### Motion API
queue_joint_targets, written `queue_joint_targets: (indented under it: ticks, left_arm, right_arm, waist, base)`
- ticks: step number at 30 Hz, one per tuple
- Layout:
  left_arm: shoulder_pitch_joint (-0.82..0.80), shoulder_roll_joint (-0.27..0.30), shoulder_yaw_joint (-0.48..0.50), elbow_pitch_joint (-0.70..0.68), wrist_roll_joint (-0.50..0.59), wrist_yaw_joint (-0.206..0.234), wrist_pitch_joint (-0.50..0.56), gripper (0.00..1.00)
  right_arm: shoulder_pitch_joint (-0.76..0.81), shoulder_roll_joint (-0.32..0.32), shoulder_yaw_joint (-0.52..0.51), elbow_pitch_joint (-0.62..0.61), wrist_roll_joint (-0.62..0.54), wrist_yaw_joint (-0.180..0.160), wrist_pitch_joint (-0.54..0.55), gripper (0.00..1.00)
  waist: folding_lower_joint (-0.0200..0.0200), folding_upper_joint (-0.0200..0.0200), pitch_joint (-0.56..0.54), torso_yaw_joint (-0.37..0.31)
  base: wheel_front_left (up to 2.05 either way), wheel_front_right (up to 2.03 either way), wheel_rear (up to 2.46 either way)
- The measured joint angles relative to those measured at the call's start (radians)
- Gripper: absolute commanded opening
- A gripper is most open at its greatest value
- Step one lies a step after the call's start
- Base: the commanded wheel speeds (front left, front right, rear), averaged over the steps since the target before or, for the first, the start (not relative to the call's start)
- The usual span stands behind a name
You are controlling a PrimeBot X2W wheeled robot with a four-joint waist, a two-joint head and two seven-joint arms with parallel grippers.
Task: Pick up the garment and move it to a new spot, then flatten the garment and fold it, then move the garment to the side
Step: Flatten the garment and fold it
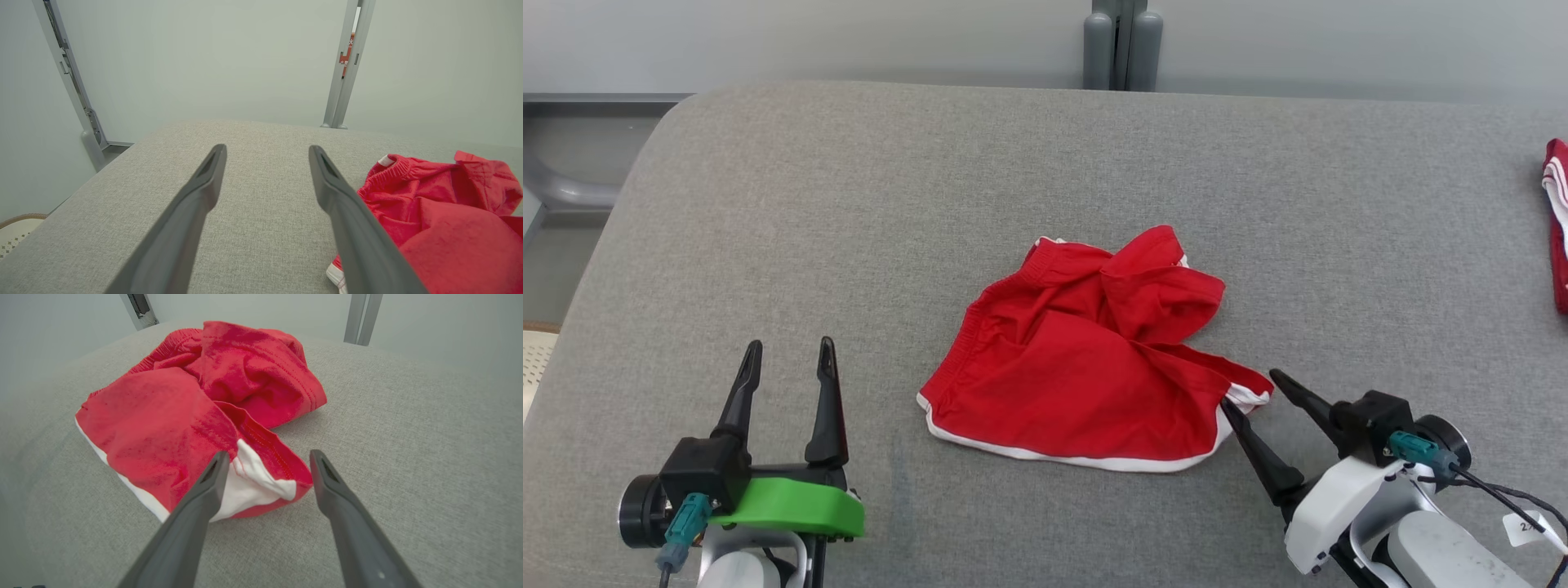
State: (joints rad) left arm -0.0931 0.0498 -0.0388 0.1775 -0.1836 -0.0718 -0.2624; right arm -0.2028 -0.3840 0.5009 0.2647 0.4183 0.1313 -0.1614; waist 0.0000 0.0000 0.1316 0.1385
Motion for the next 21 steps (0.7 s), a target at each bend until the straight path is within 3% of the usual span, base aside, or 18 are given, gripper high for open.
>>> queue_joint_targets:
  ticks: [1, 2, 3, 9, 20, 21]
  left_arm:
    - [0.0, 0.0, -0.001, 0.0, 0.0, 0.0, 0.0, 1.0]
    - [0.0, 0.0, -0.003, 0.0, 0.0, 0.0, 0.0, 1.0]
    - [0.0, 0.0, -0.004, 0.001, 0.0, 0.0, 0.0, 1.0]
    - [0.0, 0.0, 0.0, 0.001, -0.001, 0.002, 0.0, 1.0]
    - [0.0, 0.0, 0.004, 0.001, -0.002, 0.006, 0.0, 1.0]
    - [0.0, 0.0, 0.004, 0.001, -0.002, 0.006, 0.0, 1.0]
  right_arm:
    - [0.005, 0.0, 0.0, 0.006, 0.004, 0.0, 0.009, 0.43]
    - [0.01, 0.001, 0.0, 0.014, 0.007, 0.0, 0.012, 0.14]
    - [0.012, 0.002, -0.002, 0.021, 0.013, 0.0, 0.014, 0.0]
    - [-0.009, 0.016, -0.038, 0.065, 0.028, 0.0, -0.004, 0.0]
    - [0.069, 0.016, -0.255, 0.148, 0.056, 0.0, -0.044, 0.0]
    - [0.076, 0.02, -0.259, 0.148, 0.057, 0.0, -0.044, 0.49]
  waist:
    - [0.0, 0.0, 0.001, 0.002]
    - [0.0, 0.0, 0.003, 0.005]
    - [0.0, 0.0, 0.004, 0.008]
    - [0.0, 0.0, 0.011, 0.007]
    - [0.0, 0.0, 0.014, -0.034]
    - [0.0, 0.0, 0.014, -0.037]
  base:
    - [0.0, 0.0, 0.0]
    - [0.0, 0.0, 0.0]
    - [0.0, 0.0, 0.0]
    - [0.0, 0.0, 0.0]
    - [0.0, 0.0, 0.0]
    - [0.0, 0.0, 0.0]
